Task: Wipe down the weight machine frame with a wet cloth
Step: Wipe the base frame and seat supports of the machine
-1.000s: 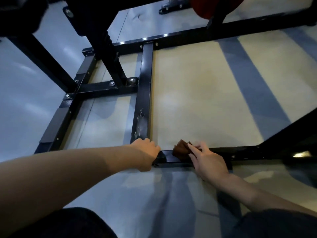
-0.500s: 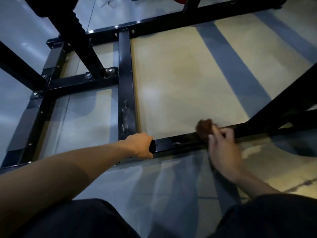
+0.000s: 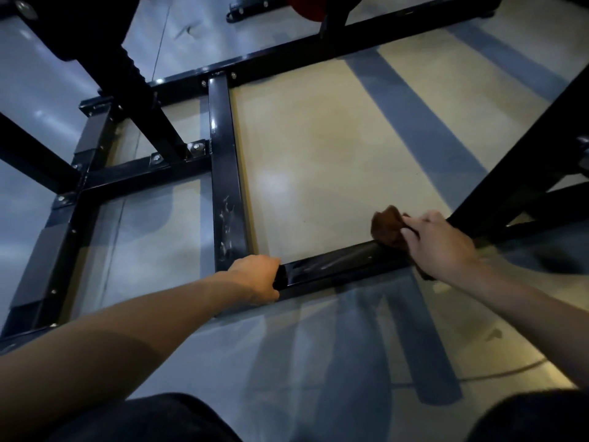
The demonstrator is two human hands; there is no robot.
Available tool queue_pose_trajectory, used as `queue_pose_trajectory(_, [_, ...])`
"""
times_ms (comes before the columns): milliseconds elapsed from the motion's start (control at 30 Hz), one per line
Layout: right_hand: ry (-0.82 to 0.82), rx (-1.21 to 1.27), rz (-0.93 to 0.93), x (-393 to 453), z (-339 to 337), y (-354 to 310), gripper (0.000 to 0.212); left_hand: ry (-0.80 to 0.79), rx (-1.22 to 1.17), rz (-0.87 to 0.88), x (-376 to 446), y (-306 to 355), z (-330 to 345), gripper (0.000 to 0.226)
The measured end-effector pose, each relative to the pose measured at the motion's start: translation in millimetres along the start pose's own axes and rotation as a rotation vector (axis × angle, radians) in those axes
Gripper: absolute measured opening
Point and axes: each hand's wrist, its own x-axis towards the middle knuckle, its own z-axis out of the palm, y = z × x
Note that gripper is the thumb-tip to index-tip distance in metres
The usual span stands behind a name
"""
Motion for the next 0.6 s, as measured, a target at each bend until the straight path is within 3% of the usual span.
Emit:
queue_pose_trajectory(167, [-0.087, 0.002, -0.071, -10.0, 3.7, -57.1, 0.041, 0.039, 0.047, -0.012, -2.7, 7.6, 4.8, 0.036])
queue_pose_trajectory(267, [-0.150, 0.039, -0.229, -43.0, 17.7, -98.4, 0.043, 0.046, 0.031, -0.024, -3.1, 6.3, 3.0, 0.035])
queue_pose_trajectory(367, [-0.110, -0.069, -0.315, -48.2, 25.4, -95.3, 0.048, 0.043, 0.017, -0.032, -3.4, 7.2, 2.6, 0.037])
queue_pose_trajectory(433, [-0.034, -0.091, -0.258, -44.1, 26.1, -73.3, 0.047, 0.042, 0.020, -0.034, -3.9, 7.3, 2.2, 0.034])
queue_pose_trajectory(600, [0.191, 0.137, 0.040, -31.5, 21.1, 2.9, 0.042, 0.042, 0.033, -0.033, -5.9, 8.4, 0.0, 0.036])
